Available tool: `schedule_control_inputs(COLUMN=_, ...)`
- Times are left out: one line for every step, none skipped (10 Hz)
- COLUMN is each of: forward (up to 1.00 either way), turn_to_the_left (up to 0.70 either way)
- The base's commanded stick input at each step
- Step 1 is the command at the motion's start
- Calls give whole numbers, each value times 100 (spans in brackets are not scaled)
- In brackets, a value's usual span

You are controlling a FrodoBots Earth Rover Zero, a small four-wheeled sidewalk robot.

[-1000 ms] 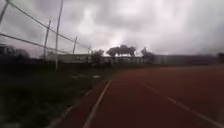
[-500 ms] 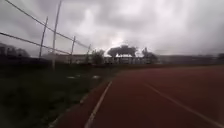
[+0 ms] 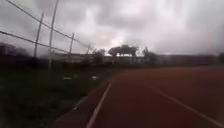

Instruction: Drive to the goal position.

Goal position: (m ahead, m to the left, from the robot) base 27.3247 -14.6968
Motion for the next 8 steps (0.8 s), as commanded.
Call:
schedule_control_inputs(forward=70, turn_to_the_left=0)
schedule_control_inputs(forward=70, turn_to_the_left=0)
schedule_control_inputs(forward=70, turn_to_the_left=0)
schedule_control_inputs(forward=70, turn_to_the_left=0)
schedule_control_inputs(forward=70, turn_to_the_left=0)
schedule_control_inputs(forward=70, turn_to_the_left=0)
schedule_control_inputs(forward=70, turn_to_the_left=0)
schedule_control_inputs(forward=70, turn_to_the_left=0)
